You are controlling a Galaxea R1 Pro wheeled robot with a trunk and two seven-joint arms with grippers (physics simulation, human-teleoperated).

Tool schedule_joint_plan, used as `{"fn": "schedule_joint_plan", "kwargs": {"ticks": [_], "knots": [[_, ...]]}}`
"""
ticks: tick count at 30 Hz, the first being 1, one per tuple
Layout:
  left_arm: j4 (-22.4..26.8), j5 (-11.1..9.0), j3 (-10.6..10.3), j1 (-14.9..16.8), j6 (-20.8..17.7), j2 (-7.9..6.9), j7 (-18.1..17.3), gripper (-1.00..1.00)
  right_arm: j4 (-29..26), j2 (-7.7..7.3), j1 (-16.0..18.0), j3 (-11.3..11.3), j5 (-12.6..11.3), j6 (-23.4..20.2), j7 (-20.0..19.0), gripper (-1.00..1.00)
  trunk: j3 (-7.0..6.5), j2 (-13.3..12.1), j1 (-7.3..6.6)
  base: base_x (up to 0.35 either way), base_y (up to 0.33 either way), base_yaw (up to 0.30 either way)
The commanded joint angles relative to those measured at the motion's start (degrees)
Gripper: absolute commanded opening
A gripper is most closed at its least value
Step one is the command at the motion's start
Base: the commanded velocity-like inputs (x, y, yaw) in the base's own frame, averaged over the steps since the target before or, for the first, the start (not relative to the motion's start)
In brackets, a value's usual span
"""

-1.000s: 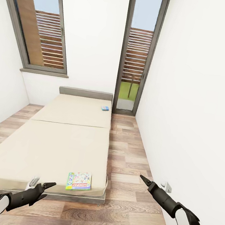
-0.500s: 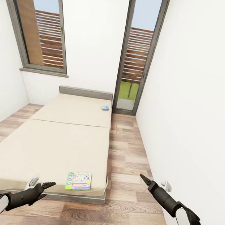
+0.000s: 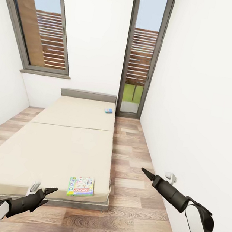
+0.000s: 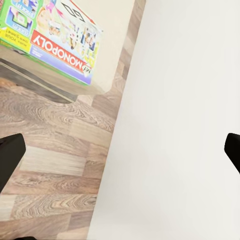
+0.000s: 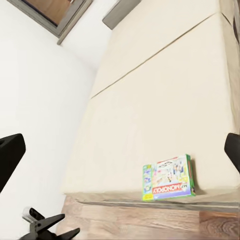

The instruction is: Put all the toys in the child's room - the three board games (two on the bed and one on the table), the two jigsaw puzzles on the table, and the tennis ball on the table - inside the toy box on the table in the child's room.

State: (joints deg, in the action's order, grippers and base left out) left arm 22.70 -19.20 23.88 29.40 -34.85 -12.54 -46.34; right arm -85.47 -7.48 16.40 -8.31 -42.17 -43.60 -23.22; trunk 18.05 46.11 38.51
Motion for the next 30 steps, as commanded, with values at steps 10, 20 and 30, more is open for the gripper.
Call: {"fn": "schedule_joint_plan", "kwargs": {"ticks": [10, 20, 30], "knots": [[0.0, -0.1, 0.1, 0.0, -0.3, -0.09, -0.5, 1.00, -0.1, 0.18, 0.0, 0.1, 0.1, -2.0, 0.0, 1.00, 1.87, 4.1, 2.21, 0.000, 0.000, 0.000], [0.0, -0.1, 0.0, 0.0, -0.3, -0.21, -3.9, 1.00, 0.9, 0.19, 0.0, 0.1, 0.4, -1.9, 0.1, 1.00, 3.67, 8.1, 4.41, 0.000, 0.000, 0.000], [0.0, 0.0, 0.0, 0.0, -0.4, -0.44, -5.0, 1.00, 1.0, 0.19, 0.0, 0.0, 0.4, -1.8, 0.1, 1.00, 5.46, 12.1, 6.60, 0.000, 0.000, 0.000]]}}
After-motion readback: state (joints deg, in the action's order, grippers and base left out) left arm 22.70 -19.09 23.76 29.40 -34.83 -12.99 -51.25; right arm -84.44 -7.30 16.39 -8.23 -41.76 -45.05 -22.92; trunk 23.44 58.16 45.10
